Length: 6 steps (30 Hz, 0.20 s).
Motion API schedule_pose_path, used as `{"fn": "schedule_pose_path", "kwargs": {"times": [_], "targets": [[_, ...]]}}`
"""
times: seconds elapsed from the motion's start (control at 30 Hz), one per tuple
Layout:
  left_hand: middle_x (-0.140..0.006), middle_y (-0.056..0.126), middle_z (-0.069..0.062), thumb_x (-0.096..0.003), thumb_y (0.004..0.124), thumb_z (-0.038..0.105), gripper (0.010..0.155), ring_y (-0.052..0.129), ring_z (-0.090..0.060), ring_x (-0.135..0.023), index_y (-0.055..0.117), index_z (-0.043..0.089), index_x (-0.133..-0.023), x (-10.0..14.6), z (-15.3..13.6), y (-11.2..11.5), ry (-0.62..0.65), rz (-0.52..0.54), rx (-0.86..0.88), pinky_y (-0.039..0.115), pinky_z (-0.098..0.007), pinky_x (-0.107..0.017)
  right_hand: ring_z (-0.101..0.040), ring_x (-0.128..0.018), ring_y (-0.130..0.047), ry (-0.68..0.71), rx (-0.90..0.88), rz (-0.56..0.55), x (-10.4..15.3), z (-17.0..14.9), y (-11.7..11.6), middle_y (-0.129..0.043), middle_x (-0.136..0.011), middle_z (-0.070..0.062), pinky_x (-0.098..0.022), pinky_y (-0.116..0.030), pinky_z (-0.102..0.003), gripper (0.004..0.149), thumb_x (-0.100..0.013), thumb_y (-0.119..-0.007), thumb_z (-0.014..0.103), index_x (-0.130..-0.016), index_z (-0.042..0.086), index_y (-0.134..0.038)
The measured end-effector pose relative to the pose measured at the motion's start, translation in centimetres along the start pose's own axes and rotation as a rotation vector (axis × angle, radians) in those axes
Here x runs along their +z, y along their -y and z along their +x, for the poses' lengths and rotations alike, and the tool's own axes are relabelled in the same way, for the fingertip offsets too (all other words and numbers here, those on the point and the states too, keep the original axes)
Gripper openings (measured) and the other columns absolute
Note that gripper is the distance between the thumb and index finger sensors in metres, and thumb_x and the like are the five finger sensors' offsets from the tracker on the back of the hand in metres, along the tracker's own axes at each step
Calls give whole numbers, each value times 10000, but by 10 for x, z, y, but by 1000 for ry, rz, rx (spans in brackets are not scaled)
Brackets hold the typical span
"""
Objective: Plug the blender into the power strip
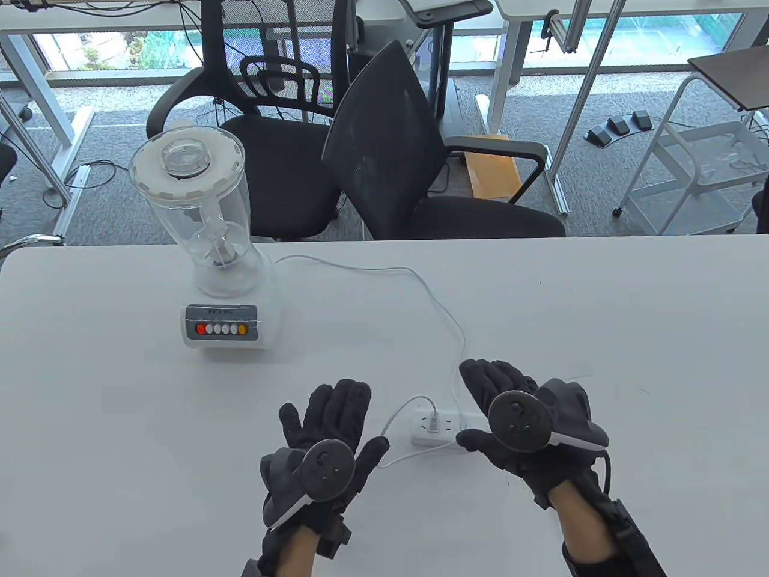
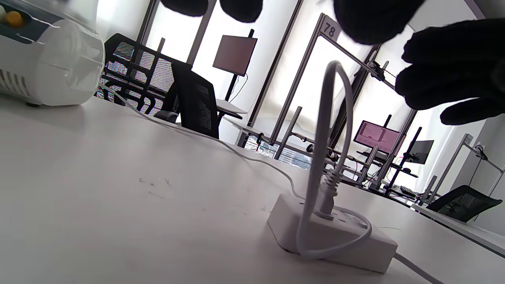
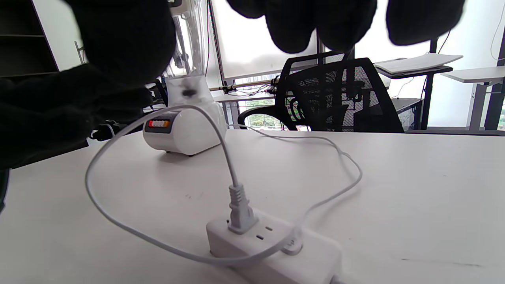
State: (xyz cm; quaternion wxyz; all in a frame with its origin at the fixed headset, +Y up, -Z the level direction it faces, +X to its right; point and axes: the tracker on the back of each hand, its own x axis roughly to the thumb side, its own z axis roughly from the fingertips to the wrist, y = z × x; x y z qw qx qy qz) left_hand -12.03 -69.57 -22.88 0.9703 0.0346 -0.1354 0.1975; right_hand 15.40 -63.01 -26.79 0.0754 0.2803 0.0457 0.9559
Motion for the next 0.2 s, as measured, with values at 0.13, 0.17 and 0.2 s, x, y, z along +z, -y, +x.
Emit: {"fn": "schedule_pose_path", "kwargs": {"times": [0.13,0.17,0.2], "targets": [[-1282,385,-39,-494,652,603,833,405,-460,-1186,259,299,-1162,3,2,-7,4,47,0,242,-815,-721,-653,-977,-478,-1,-22,-1,-1,-4,-1,-427,-1119,-357,-586,-554,-761,971,-480,-785,456,-1132,-35,-261],[-1282,381,-39,-493,651,605,835,403,-459,-1187,255,300,-1162,3,3,-7,5,54,-5,242,-815,-720,-652,-977,-478,1,-33,-4,-2,-5,-2,-425,-1119,-357,-585,-555,-761,970,-480,-784,455,-1132,-36,-261],[-1282,381,-37,-493,650,607,835,403,-459,-1187,256,301,-1162,4,3,-8,8,54,-5,242,-816,-720,-652,-977,-478,0,-41,-5,-3,-7,-2,-423,-1118,-358,-585,-554,-762,969,-481,-784,454,-1132,-36,-260]]}}
